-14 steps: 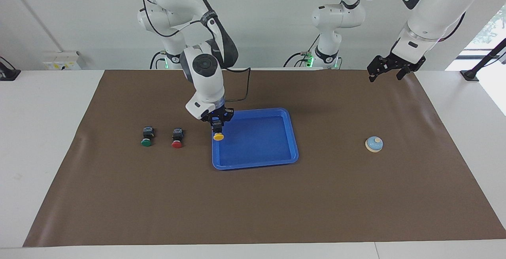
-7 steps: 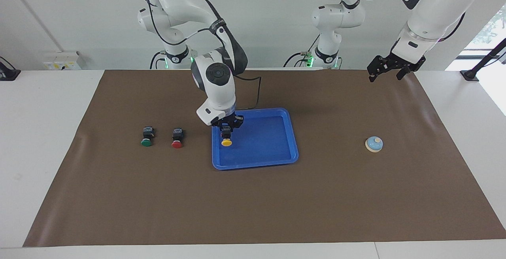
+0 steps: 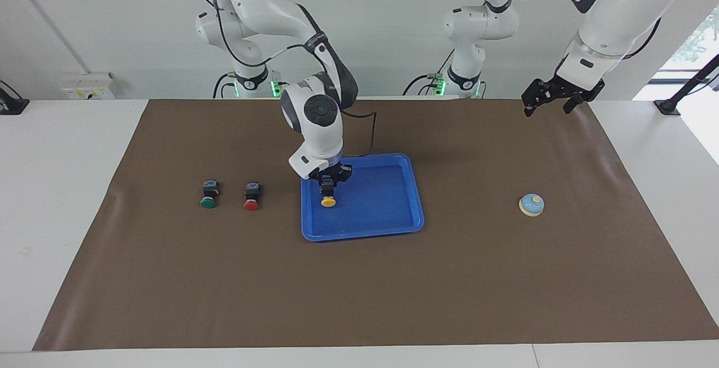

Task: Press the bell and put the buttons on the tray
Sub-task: 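Carry the yellow button into the blue tray and release it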

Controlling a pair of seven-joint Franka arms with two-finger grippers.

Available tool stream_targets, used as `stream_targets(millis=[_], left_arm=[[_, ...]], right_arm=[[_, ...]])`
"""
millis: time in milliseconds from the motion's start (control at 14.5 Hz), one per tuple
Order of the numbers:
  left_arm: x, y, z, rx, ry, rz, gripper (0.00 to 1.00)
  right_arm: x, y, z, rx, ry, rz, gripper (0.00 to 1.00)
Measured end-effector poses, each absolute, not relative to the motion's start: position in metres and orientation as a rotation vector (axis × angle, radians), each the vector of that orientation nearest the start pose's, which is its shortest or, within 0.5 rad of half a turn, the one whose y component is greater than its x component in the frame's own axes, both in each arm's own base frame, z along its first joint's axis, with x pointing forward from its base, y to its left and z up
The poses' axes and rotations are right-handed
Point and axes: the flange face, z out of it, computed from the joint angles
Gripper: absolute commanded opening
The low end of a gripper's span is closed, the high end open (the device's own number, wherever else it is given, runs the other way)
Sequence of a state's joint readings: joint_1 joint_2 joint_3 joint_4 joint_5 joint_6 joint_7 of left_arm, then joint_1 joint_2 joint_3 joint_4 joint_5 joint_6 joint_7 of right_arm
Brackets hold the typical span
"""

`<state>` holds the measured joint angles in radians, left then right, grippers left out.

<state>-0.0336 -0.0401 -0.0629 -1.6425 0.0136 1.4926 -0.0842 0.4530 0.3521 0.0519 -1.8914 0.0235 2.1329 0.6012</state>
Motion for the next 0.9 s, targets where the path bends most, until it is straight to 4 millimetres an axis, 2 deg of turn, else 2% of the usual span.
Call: stream_targets(millis=[69,138,276,415,622,760,898], left_arm=[[0.53,-0.05,0.606,-3.111,0.017,0.168,1.0],[0.53,-0.05,0.606,-3.111,0.017,0.168,1.0],[0.53,-0.051,0.606,-3.111,0.019,0.168,1.0],[0.531,-0.05,0.603,-3.11,0.018,0.179,1.0],[0.535,-0.05,0.593,-3.108,0.018,0.208,1.0],[0.537,-0.05,0.59,-3.107,0.018,0.218,1.0],[0.537,-0.05,0.59,-3.107,0.018,0.219,1.0]], right_arm=[[0.537,0.297,0.308,-3.155,0.183,0.172,0.81],[0.535,0.298,0.306,-3.152,0.186,0.164,1.0],[0.532,0.302,0.305,-3.153,0.196,0.163,1.0],[0.533,0.305,0.313,-3.152,0.194,0.161,1.0],[0.545,0.295,0.346,-3.156,0.208,0.161,1.0],[0.559,0.261,0.373,-3.149,0.16,0.141,1.0],[0.574,0.206,0.393,-3.143,0.148,0.143,1.0]])
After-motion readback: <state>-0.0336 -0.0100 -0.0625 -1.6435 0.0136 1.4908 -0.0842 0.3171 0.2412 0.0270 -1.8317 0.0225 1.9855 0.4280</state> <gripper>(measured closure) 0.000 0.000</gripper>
